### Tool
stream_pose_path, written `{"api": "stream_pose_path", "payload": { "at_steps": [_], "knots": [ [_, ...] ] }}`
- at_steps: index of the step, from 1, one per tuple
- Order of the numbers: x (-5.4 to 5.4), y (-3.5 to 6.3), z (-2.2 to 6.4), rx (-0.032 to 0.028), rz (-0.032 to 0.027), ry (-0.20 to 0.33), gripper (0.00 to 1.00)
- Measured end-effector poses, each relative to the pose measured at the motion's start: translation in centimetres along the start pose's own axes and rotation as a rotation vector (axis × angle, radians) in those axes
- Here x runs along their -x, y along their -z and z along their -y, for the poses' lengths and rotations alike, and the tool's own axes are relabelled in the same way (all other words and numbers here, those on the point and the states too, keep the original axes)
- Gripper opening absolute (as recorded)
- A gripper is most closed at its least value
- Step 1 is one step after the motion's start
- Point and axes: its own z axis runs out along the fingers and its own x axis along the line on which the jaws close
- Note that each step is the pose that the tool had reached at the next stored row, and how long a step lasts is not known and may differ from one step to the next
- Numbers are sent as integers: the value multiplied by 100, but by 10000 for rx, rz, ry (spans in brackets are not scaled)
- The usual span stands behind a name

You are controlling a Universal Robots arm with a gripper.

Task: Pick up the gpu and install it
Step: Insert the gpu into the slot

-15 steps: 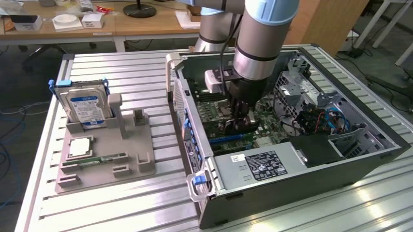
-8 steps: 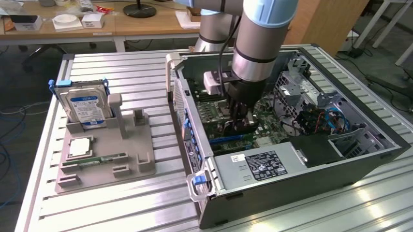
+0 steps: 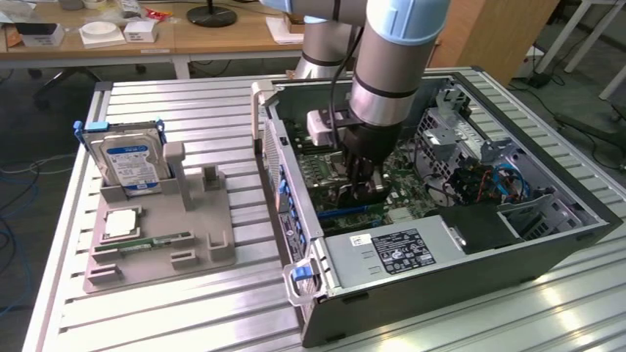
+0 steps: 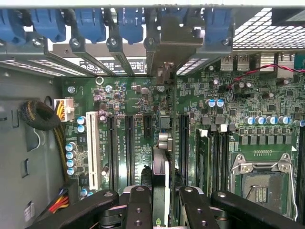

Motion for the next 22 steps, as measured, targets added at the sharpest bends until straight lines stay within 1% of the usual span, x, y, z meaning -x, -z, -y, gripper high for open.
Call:
{"api": "stream_pose_path", "payload": {
  "at_steps": [15, 22],
  "knots": [
    [-1, -78, -15, 1, 0, -1, 27],
    [-1, -84, -15, 0, 0, -1, 27]
  ]
}}
